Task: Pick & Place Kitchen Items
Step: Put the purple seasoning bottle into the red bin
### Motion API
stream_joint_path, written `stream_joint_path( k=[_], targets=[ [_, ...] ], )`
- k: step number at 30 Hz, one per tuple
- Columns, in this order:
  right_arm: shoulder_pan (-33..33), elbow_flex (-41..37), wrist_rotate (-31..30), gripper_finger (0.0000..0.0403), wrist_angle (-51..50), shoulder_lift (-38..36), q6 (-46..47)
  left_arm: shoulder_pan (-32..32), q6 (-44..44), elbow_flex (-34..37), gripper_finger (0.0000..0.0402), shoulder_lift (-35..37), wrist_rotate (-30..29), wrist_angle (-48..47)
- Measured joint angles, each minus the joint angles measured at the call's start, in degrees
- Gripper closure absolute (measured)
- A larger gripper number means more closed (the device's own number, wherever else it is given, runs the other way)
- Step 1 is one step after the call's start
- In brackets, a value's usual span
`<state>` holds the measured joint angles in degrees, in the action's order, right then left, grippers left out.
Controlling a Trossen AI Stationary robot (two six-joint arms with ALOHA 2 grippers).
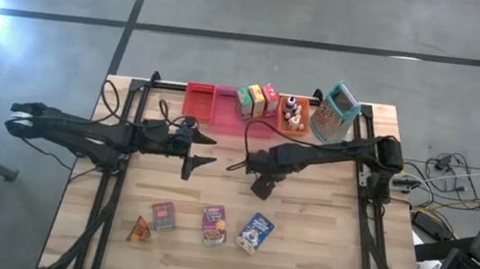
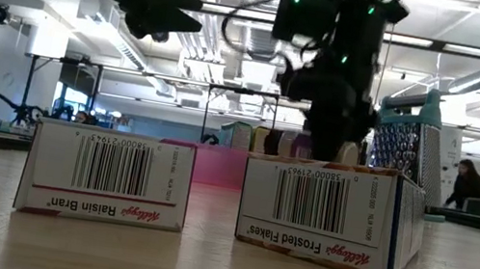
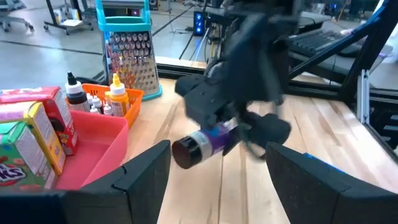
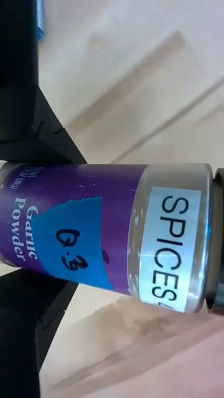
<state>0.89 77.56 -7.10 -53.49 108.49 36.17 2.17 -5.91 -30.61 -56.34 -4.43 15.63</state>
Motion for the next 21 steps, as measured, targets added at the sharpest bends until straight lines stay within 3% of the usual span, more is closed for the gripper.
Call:
stream_joint_path(
  k=[10, 16, 21],
  targets=[
    [7.5, -3.2, -7.0, 0.0202, 4.4, -6.4, 1.2, 0.0, -2.0, 0.3, 0.0133, -0.8, 3.9, -1.3],
    [13.6, -3.2, -11.2, 0.0203, 9.1, -11.1, 1.2, 0.0, -3.1, 3.2, 0.0133, -1.9, 4.5, 5.5],
    [18.3, -3.2, -10.2, 0.0194, 15.3, -14.2, -3.1, 0.1, -5.1, 1.6, 0.0133, -4.7, 14.6, 7.1]
  ],
)
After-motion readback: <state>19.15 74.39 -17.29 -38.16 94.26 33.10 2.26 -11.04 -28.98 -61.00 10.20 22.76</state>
